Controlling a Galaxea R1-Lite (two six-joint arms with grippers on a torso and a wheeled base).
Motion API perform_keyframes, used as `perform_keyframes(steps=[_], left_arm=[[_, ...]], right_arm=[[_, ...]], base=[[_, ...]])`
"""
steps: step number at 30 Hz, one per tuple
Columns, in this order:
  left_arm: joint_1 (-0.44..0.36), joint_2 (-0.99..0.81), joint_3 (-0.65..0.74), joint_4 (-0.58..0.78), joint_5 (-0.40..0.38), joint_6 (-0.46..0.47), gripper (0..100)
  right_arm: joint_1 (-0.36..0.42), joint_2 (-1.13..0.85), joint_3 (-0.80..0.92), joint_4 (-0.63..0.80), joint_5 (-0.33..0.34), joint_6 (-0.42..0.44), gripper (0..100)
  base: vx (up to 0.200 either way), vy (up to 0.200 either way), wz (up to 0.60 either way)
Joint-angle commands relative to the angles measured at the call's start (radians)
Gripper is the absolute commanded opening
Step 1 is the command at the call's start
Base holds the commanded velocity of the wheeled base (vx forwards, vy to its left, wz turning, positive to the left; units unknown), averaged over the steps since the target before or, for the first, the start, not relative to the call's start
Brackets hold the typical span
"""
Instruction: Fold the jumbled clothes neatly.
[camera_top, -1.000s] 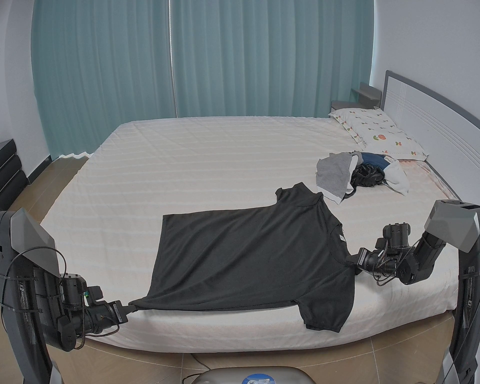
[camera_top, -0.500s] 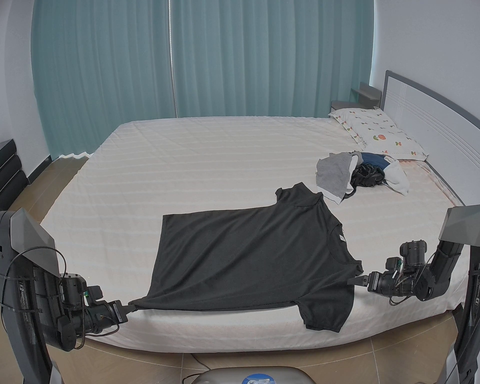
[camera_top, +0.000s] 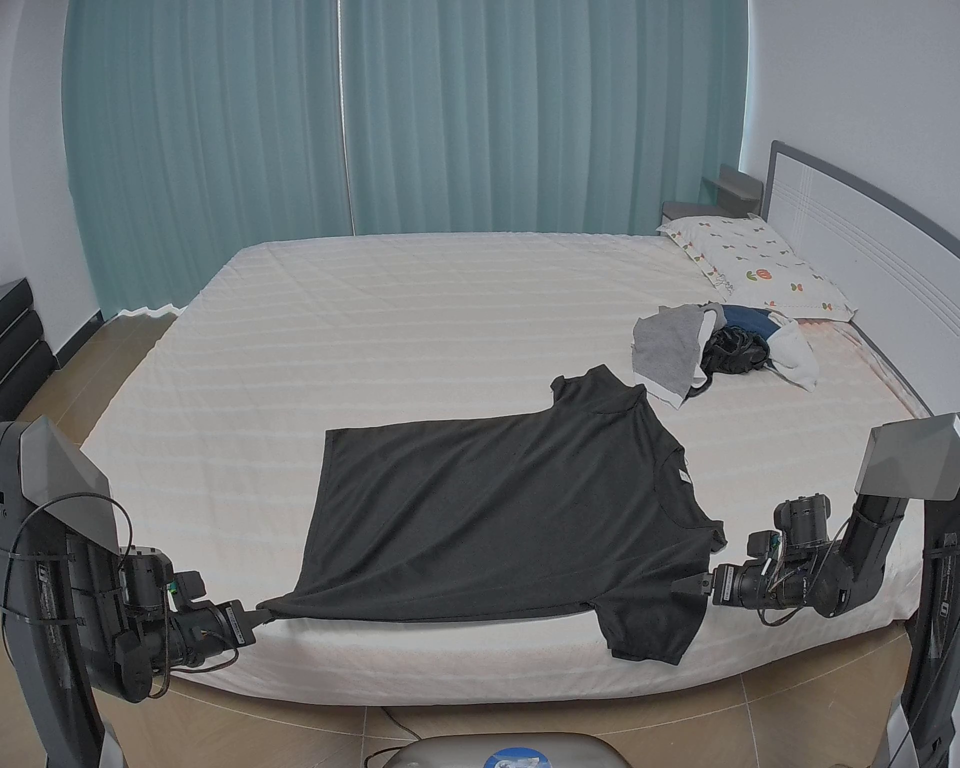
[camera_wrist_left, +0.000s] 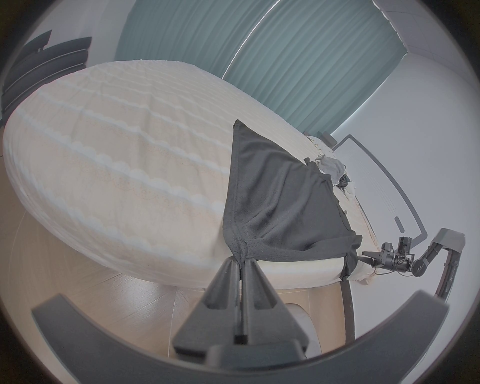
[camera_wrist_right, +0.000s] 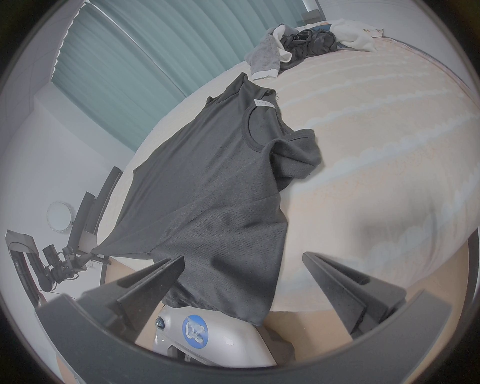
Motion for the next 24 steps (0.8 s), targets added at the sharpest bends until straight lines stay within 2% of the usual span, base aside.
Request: perform_keyframes(steps=[1, 6, 7, 12, 24], left_arm=[[0.0, -0.001, 0.001, -0.013, 0.0, -0.001, 0], [0.0, -0.001, 0.001, -0.013, 0.0, 0.0, 0], [0.0, -0.001, 0.001, -0.013, 0.0, 0.0, 0], [0.0, -0.001, 0.001, -0.013, 0.0, 0.0, 0], [0.0, -0.003, -0.001, -0.013, 0.004, 0.005, 0]], right_arm=[[0.013, 0.019, -0.011, 0.0, 0.0, 0.002, 100], [0.026, 0.029, -0.024, -0.001, 0.0, 0.005, 100], [0.027, 0.029, -0.027, 0.0, -0.002, 0.005, 0], [0.03, 0.025, -0.029, 0.002, -0.031, 0.005, 0], [-0.031, -0.046, 0.051, 0.008, -0.031, 0.005, 0]], base=[[0.0, 0.0, 0.0], [0.0, 0.0, 0.0], [0.0, 0.0, 0.0], [0.0, 0.0, 0.0], [0.0, 0.0, 0.0]])
